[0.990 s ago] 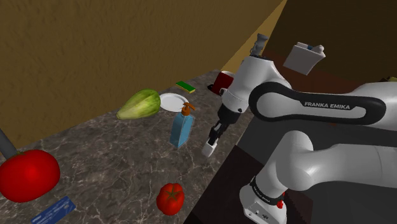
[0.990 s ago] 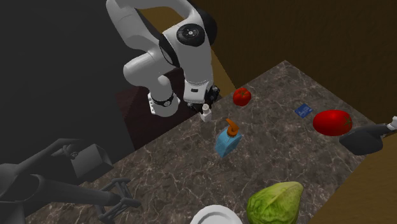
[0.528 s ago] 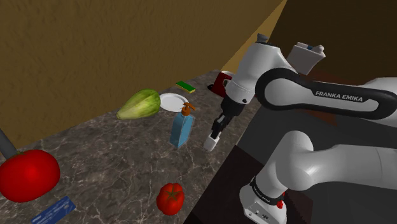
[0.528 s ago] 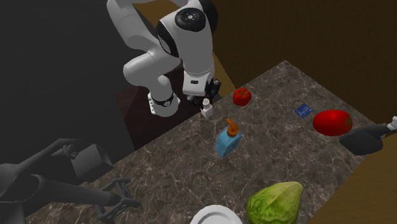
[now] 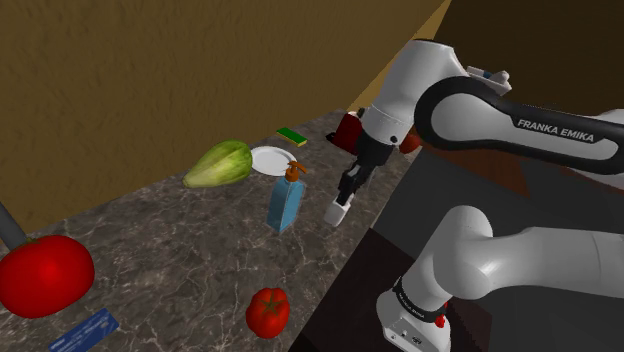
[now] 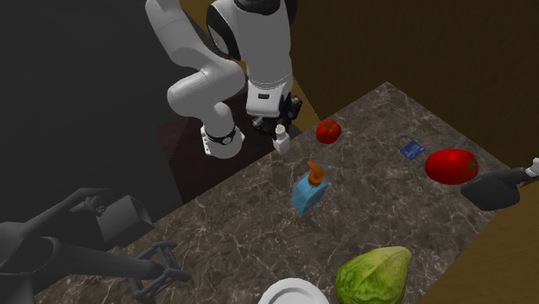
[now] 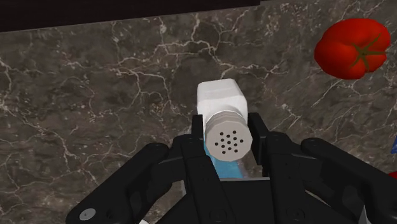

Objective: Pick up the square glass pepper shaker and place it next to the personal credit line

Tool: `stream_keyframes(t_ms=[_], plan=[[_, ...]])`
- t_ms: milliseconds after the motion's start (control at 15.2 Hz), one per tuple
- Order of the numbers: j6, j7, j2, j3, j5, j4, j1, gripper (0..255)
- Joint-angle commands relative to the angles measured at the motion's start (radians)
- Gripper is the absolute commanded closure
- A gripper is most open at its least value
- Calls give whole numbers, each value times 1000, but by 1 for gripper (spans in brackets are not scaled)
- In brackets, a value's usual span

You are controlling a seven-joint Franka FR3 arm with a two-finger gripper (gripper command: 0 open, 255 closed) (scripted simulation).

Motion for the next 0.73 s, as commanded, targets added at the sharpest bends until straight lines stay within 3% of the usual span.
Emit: stream_keyframes(t_ms=[0,264,660], plan=[[-25,4,1,-2,-3,26,-1,255],[-65,9,8,-8,-9,73,-3,255],[49,99,227,108,50,198,15,255]])
